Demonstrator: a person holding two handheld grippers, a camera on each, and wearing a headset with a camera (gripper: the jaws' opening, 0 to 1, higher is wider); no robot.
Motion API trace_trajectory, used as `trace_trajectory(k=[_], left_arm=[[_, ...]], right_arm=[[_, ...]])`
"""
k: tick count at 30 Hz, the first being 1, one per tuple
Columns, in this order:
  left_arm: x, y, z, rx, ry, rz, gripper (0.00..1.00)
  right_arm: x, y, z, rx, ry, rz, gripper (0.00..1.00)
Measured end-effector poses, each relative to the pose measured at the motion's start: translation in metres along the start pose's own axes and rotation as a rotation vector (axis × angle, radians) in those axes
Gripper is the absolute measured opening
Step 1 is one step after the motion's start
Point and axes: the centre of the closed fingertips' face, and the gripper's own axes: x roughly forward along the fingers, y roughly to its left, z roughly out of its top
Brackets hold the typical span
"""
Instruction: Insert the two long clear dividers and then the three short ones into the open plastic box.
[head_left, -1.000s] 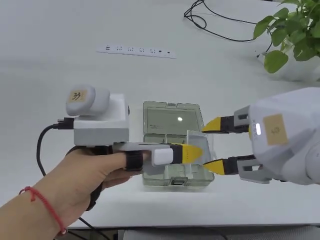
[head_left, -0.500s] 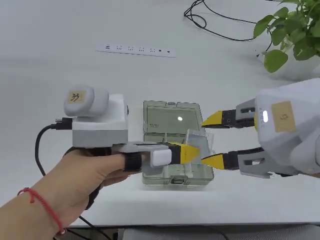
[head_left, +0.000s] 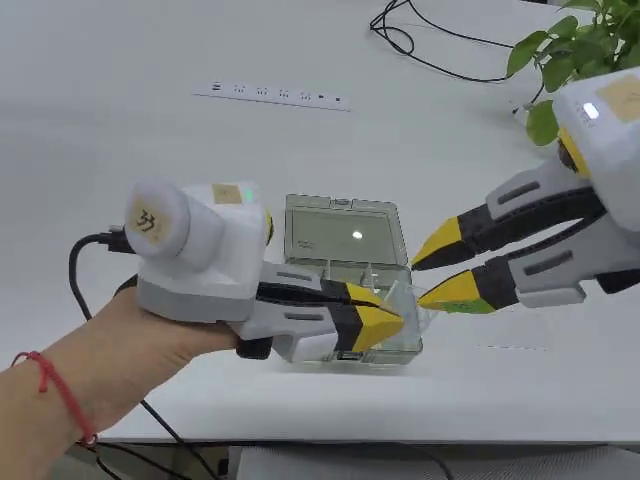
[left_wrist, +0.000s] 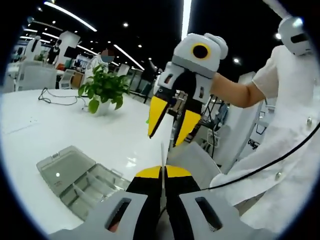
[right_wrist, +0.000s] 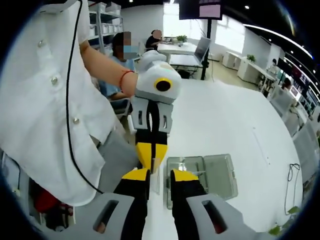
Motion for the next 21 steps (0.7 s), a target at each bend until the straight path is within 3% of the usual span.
trace_trajectory(k=[3,10,21], left_arm=[[-0.001,-0.005,0.001,0.038,-0.002,-0.020,0.00],[-0.002,-0.012,0.005,0.085,-0.026,-0.049,0.00],[-0.004,-0.015,0.012,0.110,-0.054,-0.060,0.00]], right_arm=[[-0.001,-0.001,-0.004,0.021,0.007,0.057,0.14],[0.002,0.016,0.000,0.063,-0.001,0.170,0.10],[0.005,0.022,0.000,0.064,0.013,0.209,0.04]])
